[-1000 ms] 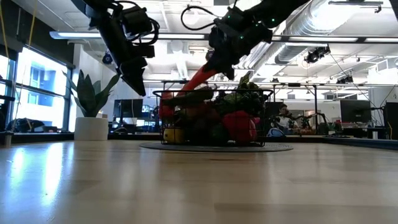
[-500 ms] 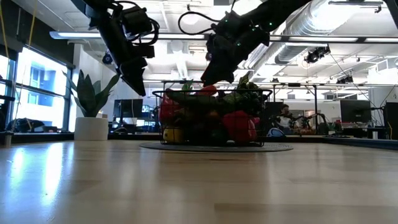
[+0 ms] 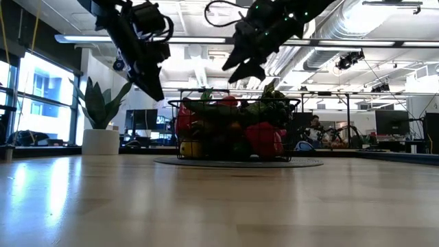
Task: Build produce basket
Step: Return to Home Position
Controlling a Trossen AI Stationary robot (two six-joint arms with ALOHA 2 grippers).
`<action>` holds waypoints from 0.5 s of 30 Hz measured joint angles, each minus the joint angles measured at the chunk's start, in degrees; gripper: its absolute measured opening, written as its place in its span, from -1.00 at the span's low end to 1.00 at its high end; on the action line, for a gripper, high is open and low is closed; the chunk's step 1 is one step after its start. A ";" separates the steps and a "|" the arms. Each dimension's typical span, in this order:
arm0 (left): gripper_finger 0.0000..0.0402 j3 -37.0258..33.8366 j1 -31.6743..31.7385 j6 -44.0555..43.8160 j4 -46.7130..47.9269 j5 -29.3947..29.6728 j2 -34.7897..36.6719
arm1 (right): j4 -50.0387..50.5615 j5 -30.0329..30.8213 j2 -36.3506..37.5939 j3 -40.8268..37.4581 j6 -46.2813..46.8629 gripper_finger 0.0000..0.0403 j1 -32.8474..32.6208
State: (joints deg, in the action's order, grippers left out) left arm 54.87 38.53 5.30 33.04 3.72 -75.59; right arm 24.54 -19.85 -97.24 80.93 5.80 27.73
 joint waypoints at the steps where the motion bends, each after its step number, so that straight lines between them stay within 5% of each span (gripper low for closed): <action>1: -0.13 0.00 -0.22 -0.28 0.02 -0.80 0.54 | -0.25 0.02 0.51 0.00 1.00 0.21 0.00; 15: -0.13 -8.18 -8.09 -10.00 -14.68 -4.71 13.76 | -7.39 0.41 5.94 0.00 6.36 0.21 -4.21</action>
State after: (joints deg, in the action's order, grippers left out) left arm 46.69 30.44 -4.71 18.36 -0.98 -61.83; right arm 17.15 -19.44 -91.30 80.93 12.16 23.52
